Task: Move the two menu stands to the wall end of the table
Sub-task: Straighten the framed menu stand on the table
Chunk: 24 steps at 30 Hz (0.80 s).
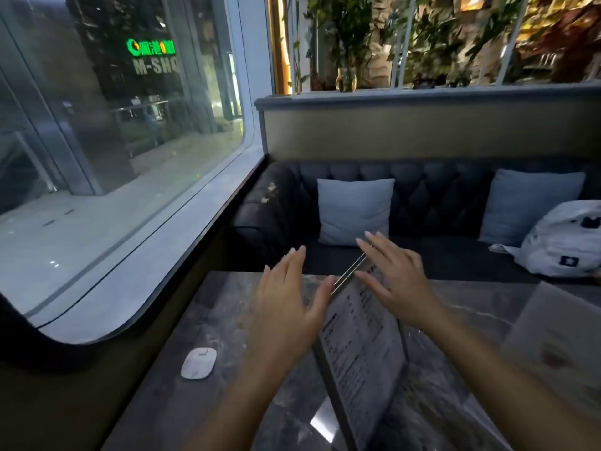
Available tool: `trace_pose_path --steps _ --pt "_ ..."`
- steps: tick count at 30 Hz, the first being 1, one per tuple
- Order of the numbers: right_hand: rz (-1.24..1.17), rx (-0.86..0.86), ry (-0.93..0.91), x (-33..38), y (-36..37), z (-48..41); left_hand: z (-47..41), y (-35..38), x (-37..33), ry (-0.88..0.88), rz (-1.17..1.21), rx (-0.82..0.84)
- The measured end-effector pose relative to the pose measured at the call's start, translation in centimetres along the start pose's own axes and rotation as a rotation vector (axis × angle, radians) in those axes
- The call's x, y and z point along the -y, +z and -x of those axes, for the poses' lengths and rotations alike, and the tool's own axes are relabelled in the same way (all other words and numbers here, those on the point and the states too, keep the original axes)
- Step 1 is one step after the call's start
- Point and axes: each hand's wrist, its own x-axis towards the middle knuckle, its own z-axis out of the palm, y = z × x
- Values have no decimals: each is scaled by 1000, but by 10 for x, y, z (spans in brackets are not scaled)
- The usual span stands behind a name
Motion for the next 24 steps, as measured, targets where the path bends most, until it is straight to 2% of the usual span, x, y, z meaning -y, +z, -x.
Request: trace_pose_path --steps 4,10,18,24 --pt "-56 1 28 -6 3 -3 7 6 2 -78 85 -4" --pt "-74 -14 11 -17 4 -8 11 4 0 41 47 -22" --pt "-59 4 11 -19 2 -10 15 -3 3 68 -12 28" --pt "-45 27 -4 -17 -3 -11 16 -2 6 88 -57 -14"
